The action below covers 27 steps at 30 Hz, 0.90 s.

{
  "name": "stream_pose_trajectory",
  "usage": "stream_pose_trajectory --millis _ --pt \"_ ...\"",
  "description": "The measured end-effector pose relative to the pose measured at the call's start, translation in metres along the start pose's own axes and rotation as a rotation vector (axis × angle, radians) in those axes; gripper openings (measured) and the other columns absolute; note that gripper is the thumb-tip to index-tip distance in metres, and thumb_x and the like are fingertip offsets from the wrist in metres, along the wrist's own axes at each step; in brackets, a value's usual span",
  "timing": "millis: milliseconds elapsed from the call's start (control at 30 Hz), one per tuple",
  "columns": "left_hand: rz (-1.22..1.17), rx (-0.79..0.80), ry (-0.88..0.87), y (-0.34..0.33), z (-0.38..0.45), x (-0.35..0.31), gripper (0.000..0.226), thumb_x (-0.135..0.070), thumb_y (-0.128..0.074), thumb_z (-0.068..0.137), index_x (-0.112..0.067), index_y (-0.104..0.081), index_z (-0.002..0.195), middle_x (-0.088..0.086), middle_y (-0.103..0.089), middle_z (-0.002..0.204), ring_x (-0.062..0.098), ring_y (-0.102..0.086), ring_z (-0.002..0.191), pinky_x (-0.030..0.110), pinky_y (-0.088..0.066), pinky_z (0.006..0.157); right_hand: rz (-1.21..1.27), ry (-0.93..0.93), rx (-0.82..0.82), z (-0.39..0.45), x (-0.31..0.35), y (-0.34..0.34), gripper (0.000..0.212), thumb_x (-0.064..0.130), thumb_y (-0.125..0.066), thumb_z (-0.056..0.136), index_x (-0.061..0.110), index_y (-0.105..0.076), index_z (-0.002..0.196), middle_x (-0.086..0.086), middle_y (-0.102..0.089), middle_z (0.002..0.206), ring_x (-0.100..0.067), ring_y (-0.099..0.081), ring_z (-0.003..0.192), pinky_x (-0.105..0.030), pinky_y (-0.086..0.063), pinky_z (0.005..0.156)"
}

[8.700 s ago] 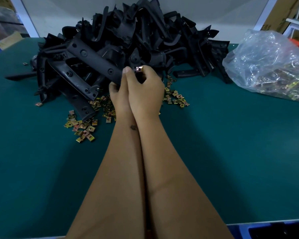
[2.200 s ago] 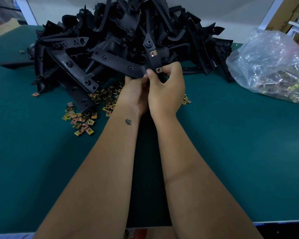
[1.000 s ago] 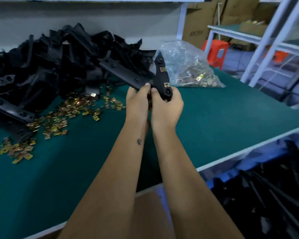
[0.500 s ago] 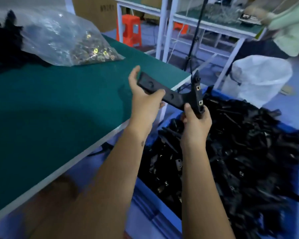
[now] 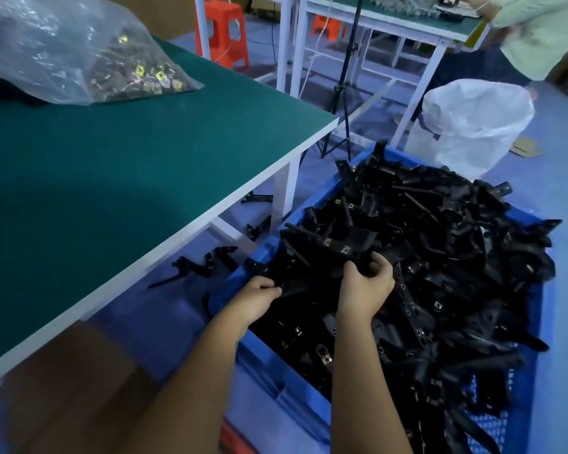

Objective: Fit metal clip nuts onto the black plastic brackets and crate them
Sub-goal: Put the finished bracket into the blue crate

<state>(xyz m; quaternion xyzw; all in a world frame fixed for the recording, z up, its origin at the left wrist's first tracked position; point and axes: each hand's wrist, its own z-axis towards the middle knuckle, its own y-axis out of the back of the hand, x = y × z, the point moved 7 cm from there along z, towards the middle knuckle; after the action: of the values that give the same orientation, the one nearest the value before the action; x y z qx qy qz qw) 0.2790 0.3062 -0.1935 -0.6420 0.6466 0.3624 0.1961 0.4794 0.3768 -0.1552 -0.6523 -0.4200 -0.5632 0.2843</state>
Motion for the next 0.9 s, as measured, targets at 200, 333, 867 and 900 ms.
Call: stream_pose_trajectory --millis 200,333,867,900 --pt "0.065 0.087 -0.074 0.006 -0.014 -0.042 0.016 -0.034 -0.046 0.103 -0.031 -0.058 0.111 -0.005 -0.062 0.112 0.013 -0.057 0.101 0.027 -0.045 0.081 0.047 0.178 -0.012 -0.030 0.030 -0.031 0.038 0.003 -0.052 0.089 0.016 -0.052 0.124 0.005 -0.039 0.121 0.003 -0.052 0.067 -0.008 -0.040 0.057" --pt "-0.157 0.061 -0.346 0.034 -0.039 -0.118 0.015 -0.029 -0.048 0.103 -0.028 -0.062 0.101 -0.002 -0.067 0.098 0.016 -0.064 0.093 0.030 -0.050 0.083 0.126 0.320 0.092 -0.063 0.076 -0.077 0.032 0.000 -0.052 0.088 0.015 -0.057 0.116 0.008 -0.043 0.107 0.005 -0.050 0.072 -0.008 -0.038 0.063" --pt "-0.503 -0.630 -0.681 0.288 -0.163 -0.086 0.014 -0.025 -0.052 0.098 -0.023 -0.064 0.092 -0.015 -0.068 0.070 -0.002 -0.062 0.061 0.015 -0.045 0.053 0.142 0.748 0.856 -0.298 0.179 -0.256 0.024 -0.002 -0.054 0.082 0.020 -0.062 0.089 0.006 -0.055 0.096 -0.018 -0.055 0.098 -0.031 -0.046 0.082" --pt "-0.472 -0.713 -0.649 0.307 -0.170 -0.074 0.013 -0.027 -0.052 0.097 -0.023 -0.064 0.093 -0.014 -0.067 0.072 -0.002 -0.062 0.062 0.017 -0.045 0.055 0.109 0.783 0.923 -0.318 0.178 -0.268 0.025 -0.001 -0.053 0.082 0.022 -0.061 0.088 0.008 -0.054 0.096 -0.018 -0.054 0.098 -0.031 -0.046 0.080"
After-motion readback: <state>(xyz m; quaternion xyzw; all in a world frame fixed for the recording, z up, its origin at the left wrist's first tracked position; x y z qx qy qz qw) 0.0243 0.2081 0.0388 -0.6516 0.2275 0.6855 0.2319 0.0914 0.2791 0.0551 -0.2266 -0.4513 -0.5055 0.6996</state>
